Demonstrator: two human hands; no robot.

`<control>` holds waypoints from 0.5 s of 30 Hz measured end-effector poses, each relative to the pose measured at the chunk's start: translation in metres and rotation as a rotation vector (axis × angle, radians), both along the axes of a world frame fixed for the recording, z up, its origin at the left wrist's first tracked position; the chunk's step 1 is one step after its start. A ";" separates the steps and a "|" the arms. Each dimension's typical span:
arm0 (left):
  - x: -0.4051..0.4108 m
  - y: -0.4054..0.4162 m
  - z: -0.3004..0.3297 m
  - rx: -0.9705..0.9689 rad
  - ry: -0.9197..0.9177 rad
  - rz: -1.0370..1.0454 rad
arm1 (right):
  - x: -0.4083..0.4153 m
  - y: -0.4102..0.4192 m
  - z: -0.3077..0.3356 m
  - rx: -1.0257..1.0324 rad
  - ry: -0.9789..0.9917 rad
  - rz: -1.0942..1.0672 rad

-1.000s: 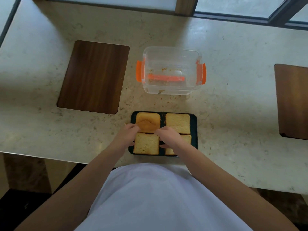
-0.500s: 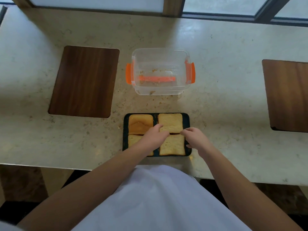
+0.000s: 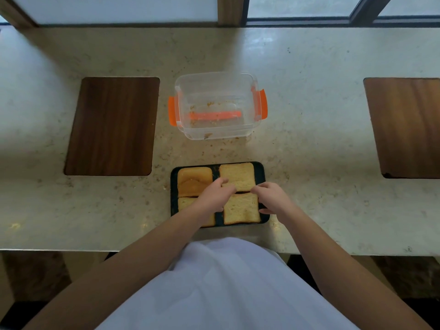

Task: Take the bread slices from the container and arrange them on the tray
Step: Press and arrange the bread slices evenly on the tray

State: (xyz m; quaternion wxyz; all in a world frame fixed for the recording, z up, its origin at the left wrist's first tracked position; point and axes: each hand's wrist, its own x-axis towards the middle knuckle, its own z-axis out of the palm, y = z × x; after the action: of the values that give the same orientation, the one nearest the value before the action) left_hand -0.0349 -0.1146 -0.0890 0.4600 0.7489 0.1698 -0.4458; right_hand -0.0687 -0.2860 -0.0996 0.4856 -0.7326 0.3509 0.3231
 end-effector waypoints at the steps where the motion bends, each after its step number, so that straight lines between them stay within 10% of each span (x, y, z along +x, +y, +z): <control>1: 0.000 -0.001 0.000 -0.004 0.004 -0.005 | -0.001 -0.001 0.000 0.000 0.001 0.000; 15: -0.004 0.003 -0.005 -0.047 0.031 -0.054 | -0.004 0.003 -0.004 -0.059 -0.015 -0.004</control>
State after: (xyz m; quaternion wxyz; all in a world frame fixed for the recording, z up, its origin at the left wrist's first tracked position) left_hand -0.0387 -0.1115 -0.0937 0.4627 0.7351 0.1459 -0.4735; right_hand -0.0724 -0.2835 -0.1032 0.4670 -0.7483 0.3582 0.3059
